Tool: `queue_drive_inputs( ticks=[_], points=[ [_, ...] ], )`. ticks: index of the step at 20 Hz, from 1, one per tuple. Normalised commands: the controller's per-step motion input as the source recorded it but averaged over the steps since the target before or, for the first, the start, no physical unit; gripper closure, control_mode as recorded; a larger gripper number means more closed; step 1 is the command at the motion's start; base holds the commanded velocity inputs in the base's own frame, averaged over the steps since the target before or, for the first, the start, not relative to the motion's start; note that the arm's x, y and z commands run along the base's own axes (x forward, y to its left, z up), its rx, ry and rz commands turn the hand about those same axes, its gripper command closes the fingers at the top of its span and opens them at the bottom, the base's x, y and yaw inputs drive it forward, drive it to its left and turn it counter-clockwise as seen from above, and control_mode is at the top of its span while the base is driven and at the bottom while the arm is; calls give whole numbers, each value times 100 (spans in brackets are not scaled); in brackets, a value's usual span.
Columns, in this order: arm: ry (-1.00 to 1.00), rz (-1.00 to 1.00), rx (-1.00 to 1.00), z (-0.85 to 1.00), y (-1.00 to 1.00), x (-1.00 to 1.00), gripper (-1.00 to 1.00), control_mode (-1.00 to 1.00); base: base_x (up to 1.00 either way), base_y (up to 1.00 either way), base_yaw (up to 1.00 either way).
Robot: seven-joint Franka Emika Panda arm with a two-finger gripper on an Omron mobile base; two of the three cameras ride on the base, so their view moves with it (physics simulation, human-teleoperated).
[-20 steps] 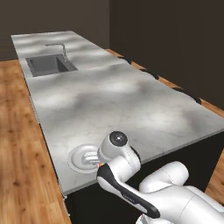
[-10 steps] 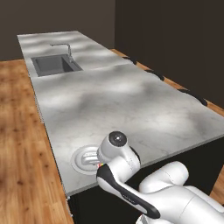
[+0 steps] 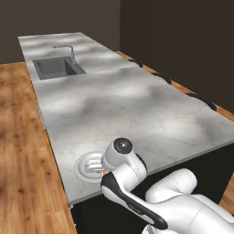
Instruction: Take the baked cake out of the oven and place it on the plate for cooling. Then close the oven door.
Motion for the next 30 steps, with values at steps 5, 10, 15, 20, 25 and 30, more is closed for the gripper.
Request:
queue_drive_inputs(
  ticks=[5, 10, 15, 20, 25, 30],
  points=[
    [0, 0, 0, 0, 0, 0, 100, 100, 0, 0, 0],
    [0, 0, 0, 0, 0, 0, 100, 100, 0, 0, 0],
    [0, 0, 0, 0, 0, 0, 100, -100, 0, 0, 0],
    [0, 0, 0, 0, 0, 0, 100, -100, 0, 0, 0],
    [0, 0, 0, 0, 0, 0, 100, -100, 0, 0, 0],
    [-1, 0, -1, -1, 1, 1, 100, -100, 0, 0, 0]
  ],
)
